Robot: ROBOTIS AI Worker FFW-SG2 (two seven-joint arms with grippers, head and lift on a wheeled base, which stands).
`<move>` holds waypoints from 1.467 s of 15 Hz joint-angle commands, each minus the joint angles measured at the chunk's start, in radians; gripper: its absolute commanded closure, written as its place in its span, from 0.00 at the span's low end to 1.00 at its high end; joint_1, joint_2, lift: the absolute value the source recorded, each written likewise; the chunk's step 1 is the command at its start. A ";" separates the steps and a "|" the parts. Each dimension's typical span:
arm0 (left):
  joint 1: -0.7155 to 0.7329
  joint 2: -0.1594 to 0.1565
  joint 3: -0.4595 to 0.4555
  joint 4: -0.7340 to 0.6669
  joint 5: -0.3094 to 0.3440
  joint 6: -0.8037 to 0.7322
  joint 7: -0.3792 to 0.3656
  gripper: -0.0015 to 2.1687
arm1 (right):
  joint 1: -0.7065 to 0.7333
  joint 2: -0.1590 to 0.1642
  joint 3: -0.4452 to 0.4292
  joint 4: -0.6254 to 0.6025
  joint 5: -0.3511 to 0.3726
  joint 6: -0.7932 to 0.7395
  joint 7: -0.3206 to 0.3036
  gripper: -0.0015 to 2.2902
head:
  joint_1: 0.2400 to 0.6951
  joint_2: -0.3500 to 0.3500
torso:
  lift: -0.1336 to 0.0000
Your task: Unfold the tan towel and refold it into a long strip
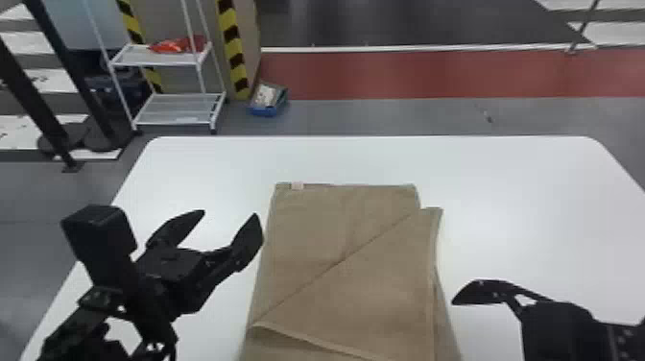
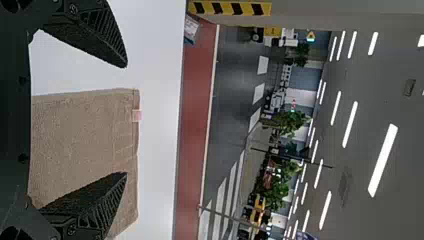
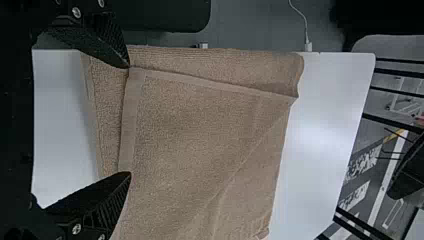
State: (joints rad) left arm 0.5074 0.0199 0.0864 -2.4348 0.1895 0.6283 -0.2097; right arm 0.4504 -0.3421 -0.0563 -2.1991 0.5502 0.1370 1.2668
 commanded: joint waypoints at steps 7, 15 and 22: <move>0.000 0.000 0.001 0.007 0.004 0.000 -0.005 0.05 | -0.022 0.003 0.131 0.035 0.114 0.031 0.000 0.06 | 1.00 0.61 | 0.08; 0.000 0.002 0.001 0.025 0.010 -0.003 -0.007 0.05 | -0.068 0.034 0.182 0.081 0.157 0.074 -0.037 0.06 | 1.00 0.65 | 0.08; 0.000 0.002 -0.001 0.030 0.010 0.000 -0.008 0.06 | -0.088 0.041 0.184 0.102 0.162 0.102 -0.053 0.06 | 1.00 0.66 | 0.08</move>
State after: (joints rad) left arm 0.5076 0.0215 0.0860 -2.4067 0.1999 0.6279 -0.2181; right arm 0.3659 -0.3030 0.1310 -2.0991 0.7128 0.2299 1.2157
